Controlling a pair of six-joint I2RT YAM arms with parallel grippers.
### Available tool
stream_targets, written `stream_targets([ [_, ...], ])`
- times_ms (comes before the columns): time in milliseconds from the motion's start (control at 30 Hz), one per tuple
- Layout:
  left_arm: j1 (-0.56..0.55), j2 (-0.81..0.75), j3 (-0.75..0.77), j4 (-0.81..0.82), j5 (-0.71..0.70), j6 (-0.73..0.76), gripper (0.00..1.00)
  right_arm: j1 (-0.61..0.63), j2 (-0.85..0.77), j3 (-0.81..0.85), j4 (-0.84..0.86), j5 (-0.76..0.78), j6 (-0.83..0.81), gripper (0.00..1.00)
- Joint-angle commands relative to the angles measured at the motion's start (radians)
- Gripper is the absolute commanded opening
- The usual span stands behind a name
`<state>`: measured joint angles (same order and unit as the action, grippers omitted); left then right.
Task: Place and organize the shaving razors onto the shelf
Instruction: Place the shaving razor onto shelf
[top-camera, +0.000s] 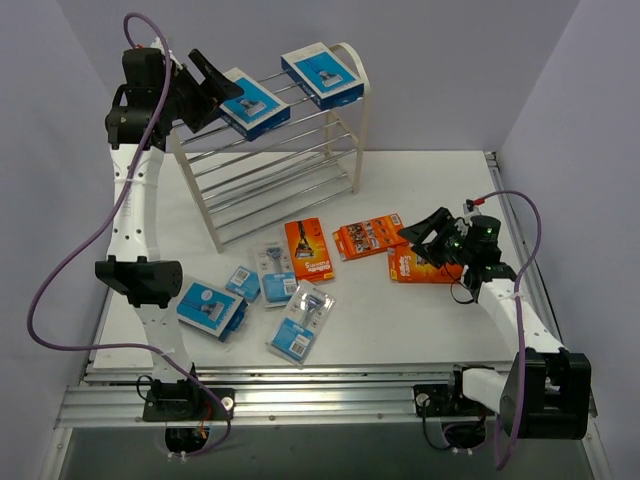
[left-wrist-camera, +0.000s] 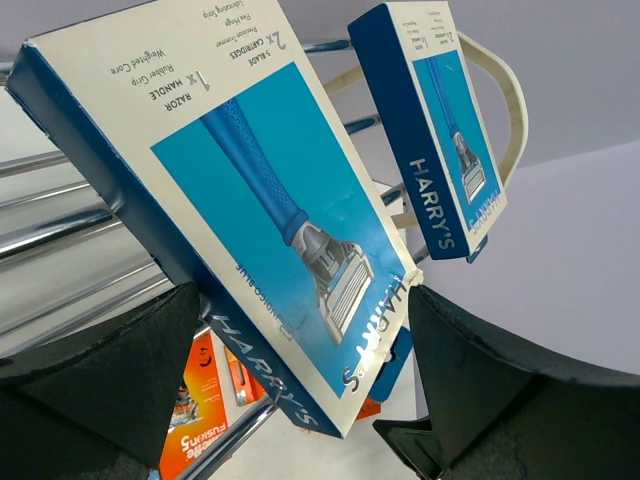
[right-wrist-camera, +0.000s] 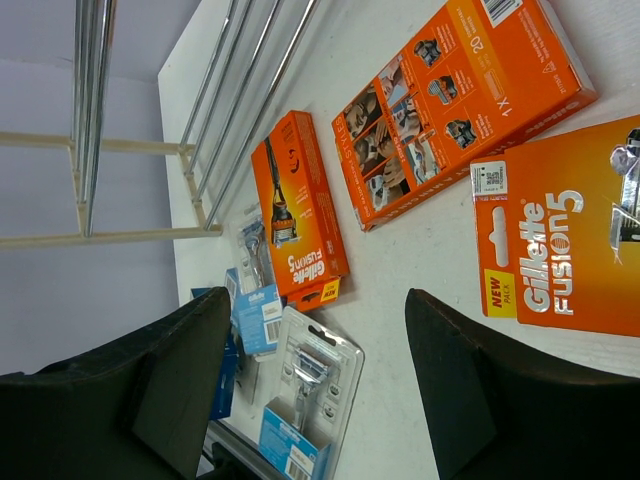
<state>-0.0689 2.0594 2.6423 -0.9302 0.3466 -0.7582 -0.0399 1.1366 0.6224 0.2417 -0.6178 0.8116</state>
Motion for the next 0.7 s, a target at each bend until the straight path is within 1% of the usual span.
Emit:
stream_targets([
  [0, -0.017, 0.011, 0.001, 0.083, -0.032, -0.026, 0.94, -0.008, 0.009, -0.003, 0.034, -0.014, -0.017, 0.66],
  [333, -0.045, 0.057, 0.016, 0.136, -0.047, -0.043, 0.94, -0.008, 0.034, -0.007, 0.051, -0.016, -0.025, 0.66],
  [667, -0.049, 0.096, 0.027, 0.142, -0.063, -0.021, 0.94, -0.012, 0.064, 0.002, 0.057, -0.023, -0.035, 0.66],
])
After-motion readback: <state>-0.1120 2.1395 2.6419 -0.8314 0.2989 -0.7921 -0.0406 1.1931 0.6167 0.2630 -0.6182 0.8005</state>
